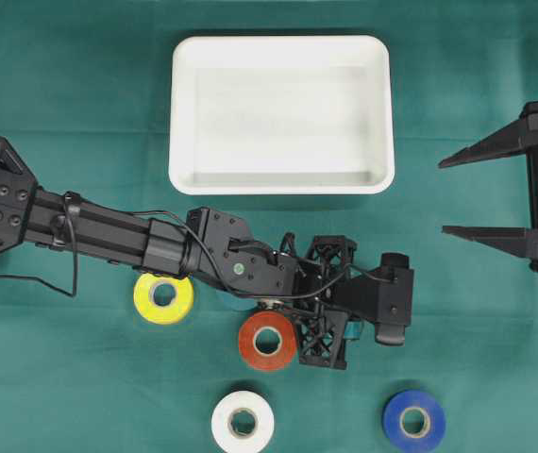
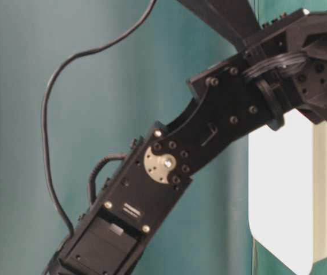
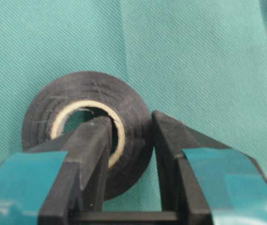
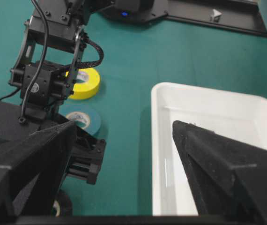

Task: Pick up the tape from a random location and place it into the white case.
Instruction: 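Lift the black tape with the left gripper and carry it leftward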

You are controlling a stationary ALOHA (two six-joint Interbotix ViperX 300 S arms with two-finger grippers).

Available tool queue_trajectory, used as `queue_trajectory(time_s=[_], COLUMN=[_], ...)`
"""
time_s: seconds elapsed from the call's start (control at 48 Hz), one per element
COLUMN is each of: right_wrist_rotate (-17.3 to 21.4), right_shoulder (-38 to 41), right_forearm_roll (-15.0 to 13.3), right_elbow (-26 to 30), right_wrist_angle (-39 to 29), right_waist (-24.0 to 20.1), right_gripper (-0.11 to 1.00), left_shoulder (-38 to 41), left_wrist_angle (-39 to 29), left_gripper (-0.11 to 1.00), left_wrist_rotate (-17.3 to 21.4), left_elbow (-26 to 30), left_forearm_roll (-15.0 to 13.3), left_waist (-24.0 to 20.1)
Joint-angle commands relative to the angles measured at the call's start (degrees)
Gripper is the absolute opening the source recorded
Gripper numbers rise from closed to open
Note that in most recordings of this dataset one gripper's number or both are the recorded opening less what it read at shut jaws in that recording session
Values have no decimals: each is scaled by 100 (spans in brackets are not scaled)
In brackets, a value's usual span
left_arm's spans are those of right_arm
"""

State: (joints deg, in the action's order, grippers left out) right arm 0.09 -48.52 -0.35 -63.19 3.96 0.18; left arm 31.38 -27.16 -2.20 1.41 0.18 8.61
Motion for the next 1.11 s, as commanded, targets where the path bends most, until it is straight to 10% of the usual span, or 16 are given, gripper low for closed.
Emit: queue_trajectory(time_s=[0.0,1.084], right_wrist_rotate=[0,9], right_shoulder=[18,18], right_forearm_roll=[0,0], right_elbow=[158,158], right_wrist_angle=[26,26], right_waist=[9,9], right_gripper=[90,90], left_shoulder=[-290,-2101], left_wrist_angle=[-220,-1556], left_gripper=[21,21], left_wrist_rotate=[0,70], left_elbow=[70,650], left_forearm_roll=[0,141], left_waist=[53,53])
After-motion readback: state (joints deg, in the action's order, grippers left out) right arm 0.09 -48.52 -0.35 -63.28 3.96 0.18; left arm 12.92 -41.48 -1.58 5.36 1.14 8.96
